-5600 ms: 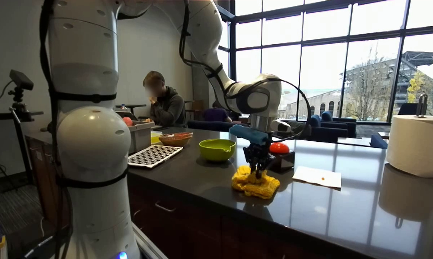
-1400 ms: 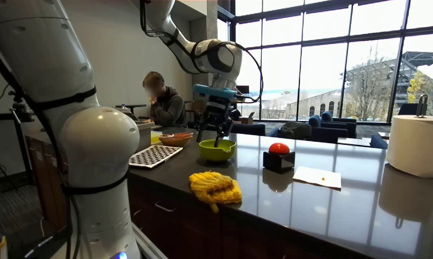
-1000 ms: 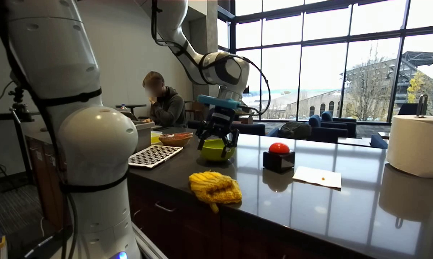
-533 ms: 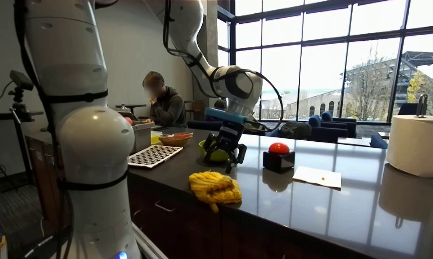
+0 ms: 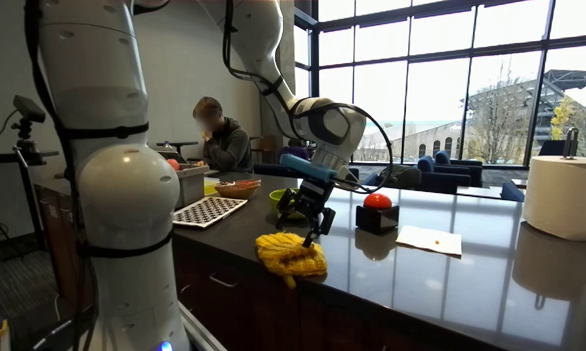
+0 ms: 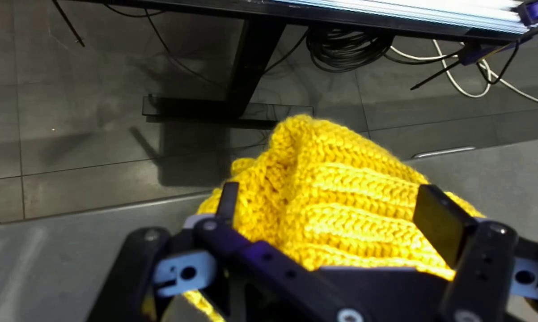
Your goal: Unfold the yellow cloth from right to left
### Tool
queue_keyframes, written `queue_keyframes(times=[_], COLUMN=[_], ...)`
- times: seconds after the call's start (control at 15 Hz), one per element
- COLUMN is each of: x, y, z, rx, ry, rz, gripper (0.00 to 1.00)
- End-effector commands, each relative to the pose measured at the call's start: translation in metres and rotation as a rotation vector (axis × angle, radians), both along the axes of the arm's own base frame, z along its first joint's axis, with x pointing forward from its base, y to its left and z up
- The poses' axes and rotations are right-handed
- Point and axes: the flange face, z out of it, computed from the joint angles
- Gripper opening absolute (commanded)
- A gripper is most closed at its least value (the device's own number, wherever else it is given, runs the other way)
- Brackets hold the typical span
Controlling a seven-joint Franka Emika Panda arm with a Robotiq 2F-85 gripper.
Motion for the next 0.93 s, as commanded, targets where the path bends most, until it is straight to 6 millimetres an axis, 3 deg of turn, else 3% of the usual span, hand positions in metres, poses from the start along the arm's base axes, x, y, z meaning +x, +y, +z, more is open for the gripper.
queue_keyframes(times=[0.0, 0.87], x=[-0.001, 0.002], y=[-0.008, -0.023], z=[-0.002, -0.007], rx=[0.038, 0.003], ry=[-0.012, -0.13], rz=[-0.048, -0.187], gripper=[1.0, 0.98])
